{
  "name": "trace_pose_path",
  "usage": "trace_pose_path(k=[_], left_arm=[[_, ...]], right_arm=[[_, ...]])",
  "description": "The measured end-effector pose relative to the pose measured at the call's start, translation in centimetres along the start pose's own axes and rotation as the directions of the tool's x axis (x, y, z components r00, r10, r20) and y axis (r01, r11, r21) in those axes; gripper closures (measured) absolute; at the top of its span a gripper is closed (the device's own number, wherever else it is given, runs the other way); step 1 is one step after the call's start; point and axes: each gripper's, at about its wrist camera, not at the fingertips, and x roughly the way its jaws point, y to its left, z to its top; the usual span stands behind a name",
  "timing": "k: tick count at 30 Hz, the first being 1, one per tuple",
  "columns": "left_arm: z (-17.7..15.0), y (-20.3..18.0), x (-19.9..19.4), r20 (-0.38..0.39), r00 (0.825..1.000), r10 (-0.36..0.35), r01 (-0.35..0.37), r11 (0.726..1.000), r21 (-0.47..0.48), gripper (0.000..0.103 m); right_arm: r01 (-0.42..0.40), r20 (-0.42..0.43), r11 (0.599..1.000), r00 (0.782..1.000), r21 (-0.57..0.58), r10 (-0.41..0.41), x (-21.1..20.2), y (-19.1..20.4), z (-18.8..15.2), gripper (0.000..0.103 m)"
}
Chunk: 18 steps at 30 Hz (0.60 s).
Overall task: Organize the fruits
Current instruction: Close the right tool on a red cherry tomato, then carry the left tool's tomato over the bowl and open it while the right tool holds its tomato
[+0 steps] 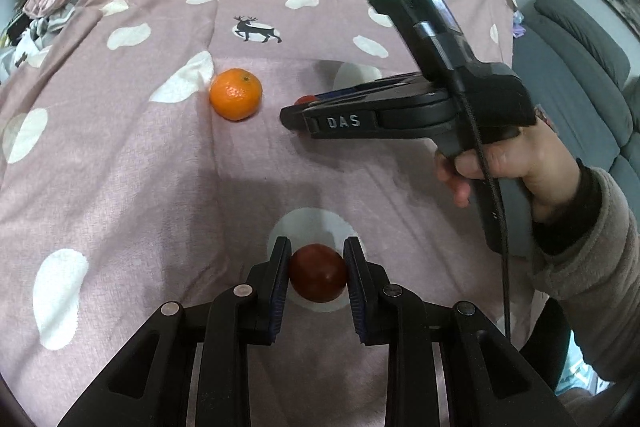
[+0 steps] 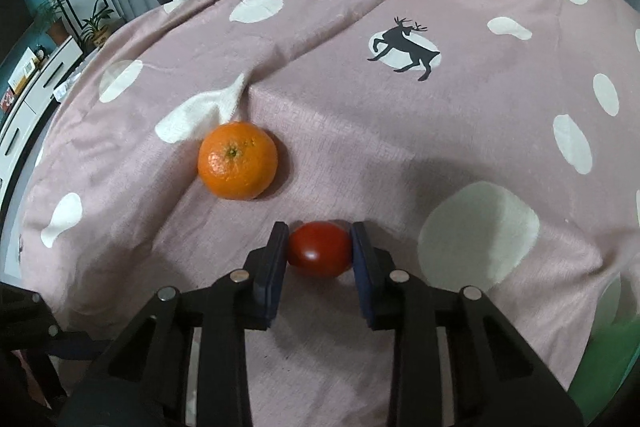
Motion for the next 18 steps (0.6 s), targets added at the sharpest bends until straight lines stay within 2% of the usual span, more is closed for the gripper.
trace_pose_path(k=[9, 18], left_arm=[[-0.1, -0.8, -0.2, -0.001, 1.0, -0.008, 0.008, 1.0, 0.018, 0.076], [-0.3, -2.8, -0.9, -0.002, 1.0, -0.009, 0.009, 0.999, 0.048, 0.076]], right_arm=[[-0.076, 0.075, 0.996, 0.994, 0.042, 0.073, -4.1, 1.1, -2.8, 0.072], [-0.131, 0.152, 0.987, 0.981, 0.09, 0.117, -8.8, 1.3, -7.6, 0.071]])
